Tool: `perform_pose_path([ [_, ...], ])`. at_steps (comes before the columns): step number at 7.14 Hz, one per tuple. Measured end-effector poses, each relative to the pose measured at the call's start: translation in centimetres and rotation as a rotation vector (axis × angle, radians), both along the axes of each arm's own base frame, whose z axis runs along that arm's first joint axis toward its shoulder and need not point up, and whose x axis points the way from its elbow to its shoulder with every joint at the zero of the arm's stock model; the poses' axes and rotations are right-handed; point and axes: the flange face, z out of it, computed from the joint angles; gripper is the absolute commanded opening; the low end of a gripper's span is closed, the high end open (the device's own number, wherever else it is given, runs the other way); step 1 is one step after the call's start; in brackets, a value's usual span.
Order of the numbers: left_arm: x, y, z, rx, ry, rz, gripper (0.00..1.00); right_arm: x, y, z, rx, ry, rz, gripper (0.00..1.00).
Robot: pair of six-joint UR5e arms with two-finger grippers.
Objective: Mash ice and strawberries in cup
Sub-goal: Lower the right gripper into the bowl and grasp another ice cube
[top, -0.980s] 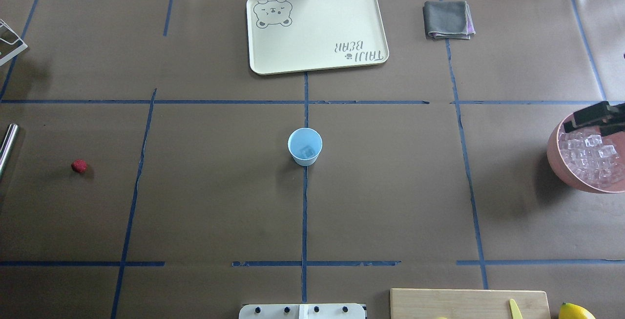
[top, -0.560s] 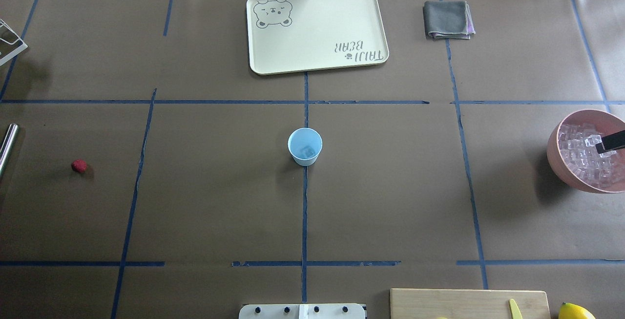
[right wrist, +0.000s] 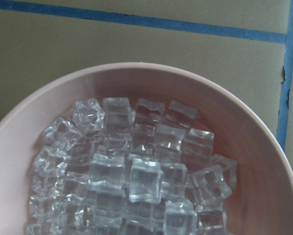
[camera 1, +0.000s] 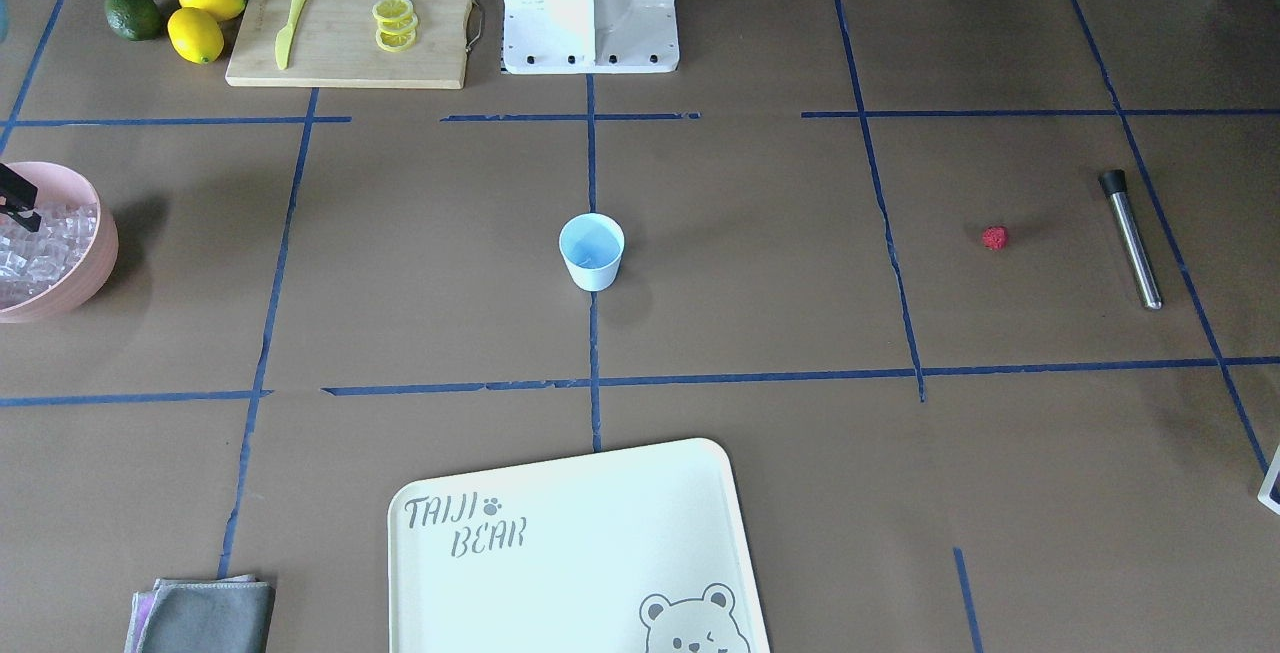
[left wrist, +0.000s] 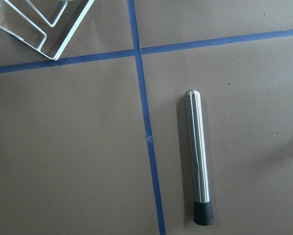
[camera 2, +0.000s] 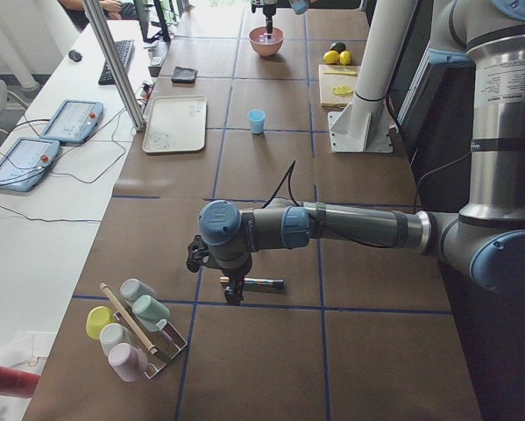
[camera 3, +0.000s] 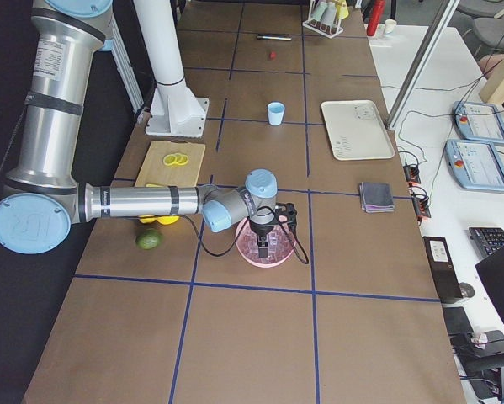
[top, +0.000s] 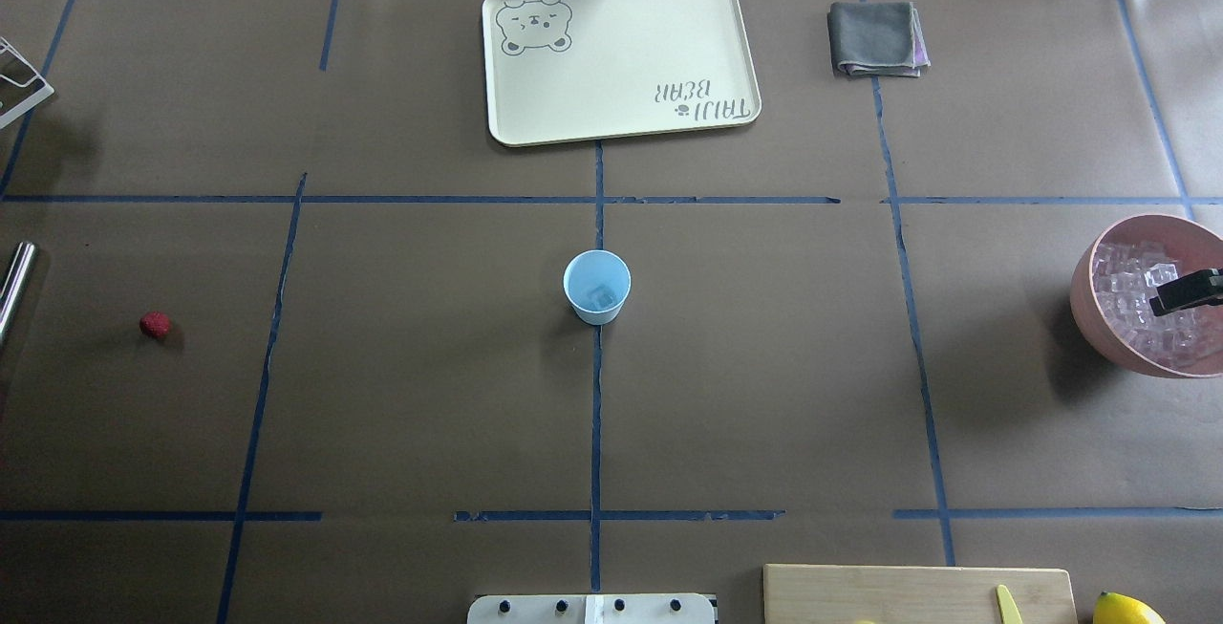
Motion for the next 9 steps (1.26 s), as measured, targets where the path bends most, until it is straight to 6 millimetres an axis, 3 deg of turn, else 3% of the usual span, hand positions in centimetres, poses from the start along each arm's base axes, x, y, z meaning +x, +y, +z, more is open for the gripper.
perform_pose_path([
  [2,0.0,0.0,0.0,0.0,0.0,0.0,1.0,-0.2,0.0,0.5,-0.008,0.003,-0.004,0.43],
  [4,0.0,0.0,0.0,0.001,0.0,0.0,1.0,-0.2,0.0,0.6,-0.007,0.004,-0.005,0.04],
  [7,0.0,0.0,0.0,0.001,0.001,0.0,1.0,0.5,-0.1,0.5,0.012,0.005,-0.005,0.0],
  [9,0.0,0.0,-0.2,0.005,0.001,0.0,1.0,2.3,0.5,-1.9,0.059,-0.021,0.003,0.0],
])
